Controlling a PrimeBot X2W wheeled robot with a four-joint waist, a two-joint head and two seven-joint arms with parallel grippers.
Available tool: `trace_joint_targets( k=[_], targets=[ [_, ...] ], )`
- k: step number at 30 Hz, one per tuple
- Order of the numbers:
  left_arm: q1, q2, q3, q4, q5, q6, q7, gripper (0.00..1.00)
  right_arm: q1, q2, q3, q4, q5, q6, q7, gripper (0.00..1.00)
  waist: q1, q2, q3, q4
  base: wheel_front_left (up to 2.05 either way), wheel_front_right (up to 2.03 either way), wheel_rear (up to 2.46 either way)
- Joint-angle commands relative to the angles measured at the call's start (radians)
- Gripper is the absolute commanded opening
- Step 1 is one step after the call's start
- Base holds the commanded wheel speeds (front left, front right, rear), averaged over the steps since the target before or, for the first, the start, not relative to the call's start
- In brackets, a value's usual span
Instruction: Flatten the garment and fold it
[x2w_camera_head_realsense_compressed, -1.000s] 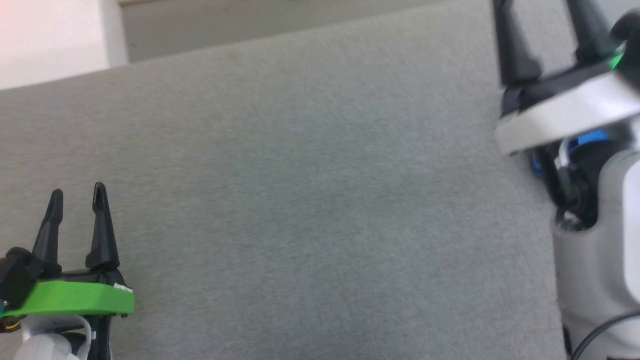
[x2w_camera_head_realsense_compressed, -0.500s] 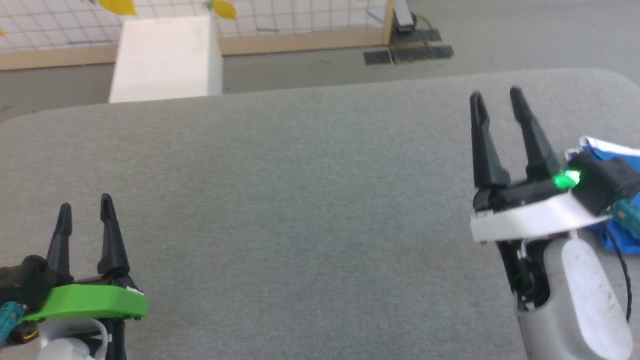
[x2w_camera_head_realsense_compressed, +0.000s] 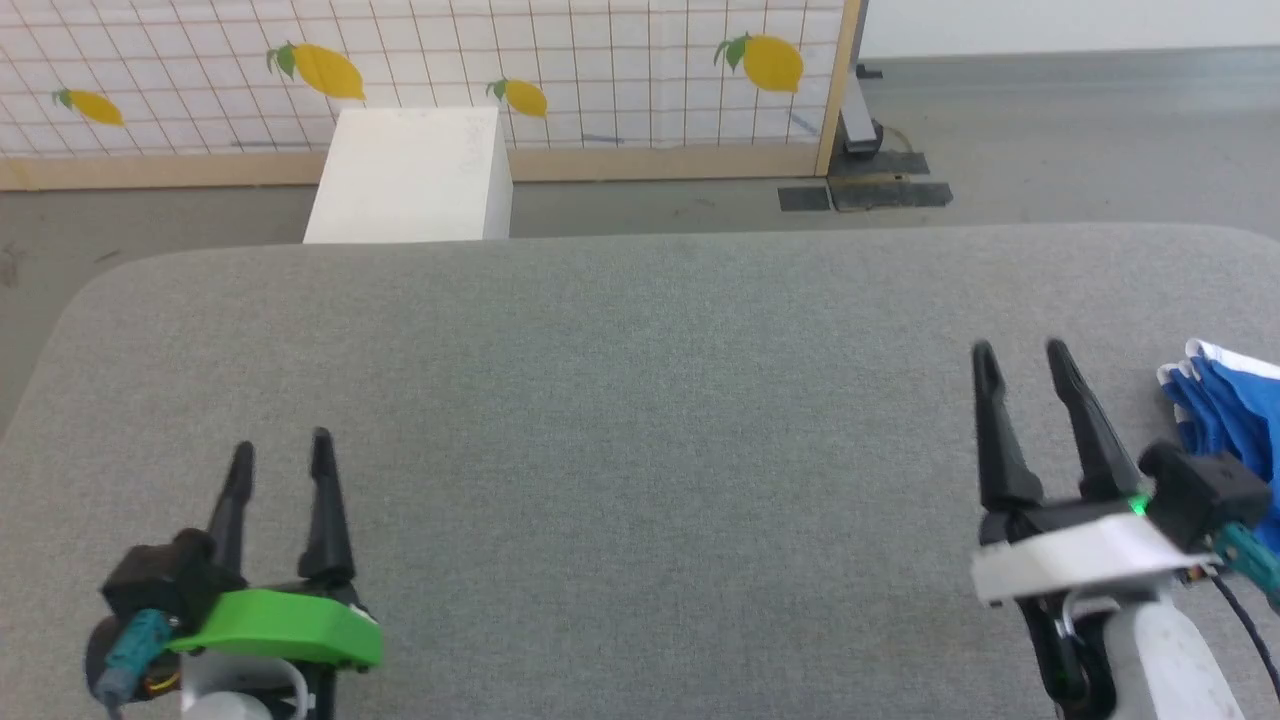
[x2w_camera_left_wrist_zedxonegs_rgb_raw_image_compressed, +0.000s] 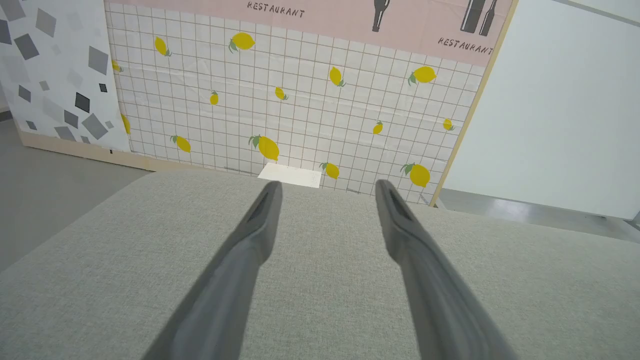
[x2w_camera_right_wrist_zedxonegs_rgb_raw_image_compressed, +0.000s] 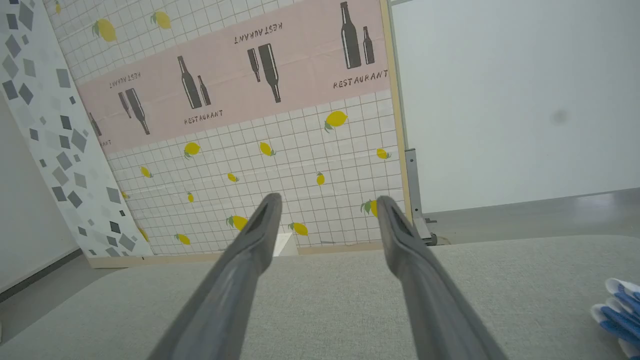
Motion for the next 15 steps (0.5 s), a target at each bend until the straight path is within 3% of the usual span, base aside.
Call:
trace_joint_targets(
  k=[1, 15],
  targets=[
    [-0.010, -0.011, -0.007, 0.008, 0.012, -0.008, -0.004, 1.00, 0.027, -0.001, -0.015, 0.003, -0.009, -0.001, -0.005, 1.00, 0.0001, 0.0000, -0.011, 0.003, 0.00, 0.00, 0.00],
    [0.024, -0.085, 0.004, 0.078, 0.066, -0.073, -0.005, 1.00, 0.129, -0.001, -0.038, 0.022, -0.021, -0.001, -0.006, 1.00, 0.0001, 0.0000, -0.018, -0.006, 0.00, 0.00, 0.00]
  ],
)
